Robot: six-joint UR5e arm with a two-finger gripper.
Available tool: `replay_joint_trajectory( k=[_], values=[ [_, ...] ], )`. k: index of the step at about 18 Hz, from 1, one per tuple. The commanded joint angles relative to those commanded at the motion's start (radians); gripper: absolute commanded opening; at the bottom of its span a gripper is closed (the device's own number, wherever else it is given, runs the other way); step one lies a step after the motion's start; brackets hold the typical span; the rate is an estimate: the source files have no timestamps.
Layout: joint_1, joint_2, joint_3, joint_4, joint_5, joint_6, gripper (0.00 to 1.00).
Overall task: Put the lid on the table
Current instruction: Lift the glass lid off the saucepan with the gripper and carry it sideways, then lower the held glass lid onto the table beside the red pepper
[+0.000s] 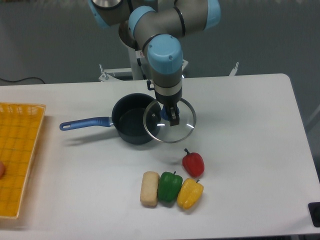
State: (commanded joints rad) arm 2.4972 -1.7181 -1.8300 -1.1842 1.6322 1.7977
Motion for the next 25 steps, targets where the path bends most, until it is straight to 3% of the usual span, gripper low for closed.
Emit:
replay_joint_trajectory(
  k=[11, 15, 19, 25],
  values=[
    [0.061, -0.020, 0.038, 0.005, -0.002, 0.084, 0.49],
    [0.066, -0.051, 0.063, 0.006, 0.000, 0.091, 0.49],
    [0.081, -0.084, 0.069, 0.058, -0.002, 0.118, 0.49],
    [0.137, -0.117, 0.089, 0.061, 0.000, 0.205, 0.49]
  ],
)
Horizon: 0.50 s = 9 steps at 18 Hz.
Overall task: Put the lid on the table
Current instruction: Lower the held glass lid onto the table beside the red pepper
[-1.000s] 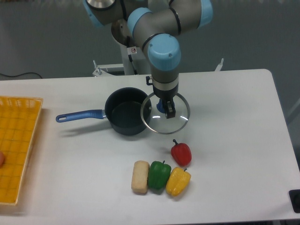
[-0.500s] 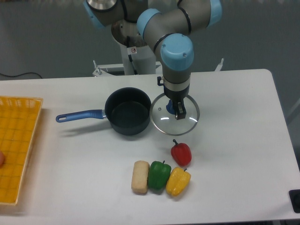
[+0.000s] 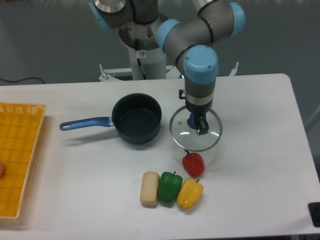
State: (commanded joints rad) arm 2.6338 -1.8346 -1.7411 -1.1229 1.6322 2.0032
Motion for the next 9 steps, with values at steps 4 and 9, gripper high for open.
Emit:
replay_joint_trajectory(
  k=[4, 9],
  values=[
    [0.046, -0.011, 0.005, 0.002, -0.002, 0.057, 0.49],
    [0.077, -0.037, 0.003, 0.023, -0.005, 0.081, 0.49]
  ],
)
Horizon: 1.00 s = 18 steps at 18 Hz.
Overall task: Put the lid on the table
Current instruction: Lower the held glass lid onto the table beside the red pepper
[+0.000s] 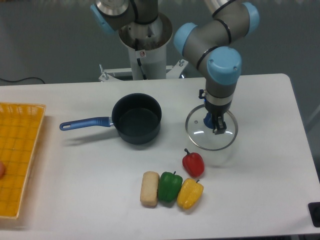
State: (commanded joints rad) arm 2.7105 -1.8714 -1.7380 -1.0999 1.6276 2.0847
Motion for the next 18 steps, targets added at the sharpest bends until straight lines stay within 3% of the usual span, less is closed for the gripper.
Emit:
replay_joint_trajectory(
  k=[18],
  values=[
    [0.032, -0.101, 0.005, 0.097, 0.002, 0.049, 0.48]
  ],
)
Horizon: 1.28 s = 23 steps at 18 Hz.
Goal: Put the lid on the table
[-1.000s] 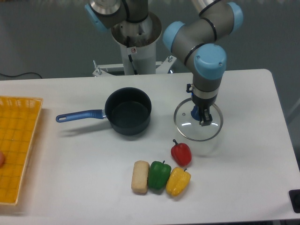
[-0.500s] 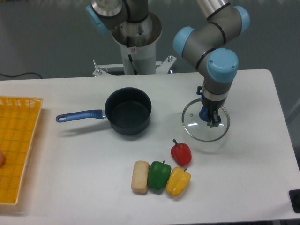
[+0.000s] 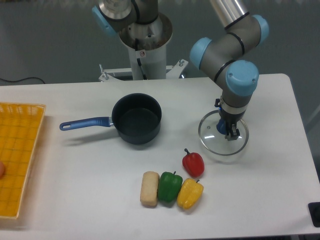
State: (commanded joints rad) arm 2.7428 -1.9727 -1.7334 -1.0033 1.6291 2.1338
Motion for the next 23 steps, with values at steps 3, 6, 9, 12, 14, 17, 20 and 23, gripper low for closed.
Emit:
replay_joint_trajectory(
  k=[3, 6, 9, 12, 14, 17, 20, 23],
  values=[
    [0.000, -0.014, 0.000, 0.028, 0.000, 0.000, 0.48],
    [0.000, -0.029, 0.006, 0.040, 0.000, 0.000, 0.48],
    [0.000, -0.034, 0.017, 0.041, 0.000, -0.002, 0.48],
    [-0.003, -0.046, 0.023, 0.041, 0.000, -0.003, 0.48],
    [-0.003, -0.057, 0.029, 0.043, 0.000, -0.003, 0.48],
    [-0.003, -0.071, 0.029, 0.068, 0.000, -0.002, 0.48],
    [-0.002, -0.075, 0.029, 0.068, 0.000, -0.002, 0.48],
    [-0.002, -0.077, 0.029, 0.069, 0.000, -0.003, 0.48]
  ],
)
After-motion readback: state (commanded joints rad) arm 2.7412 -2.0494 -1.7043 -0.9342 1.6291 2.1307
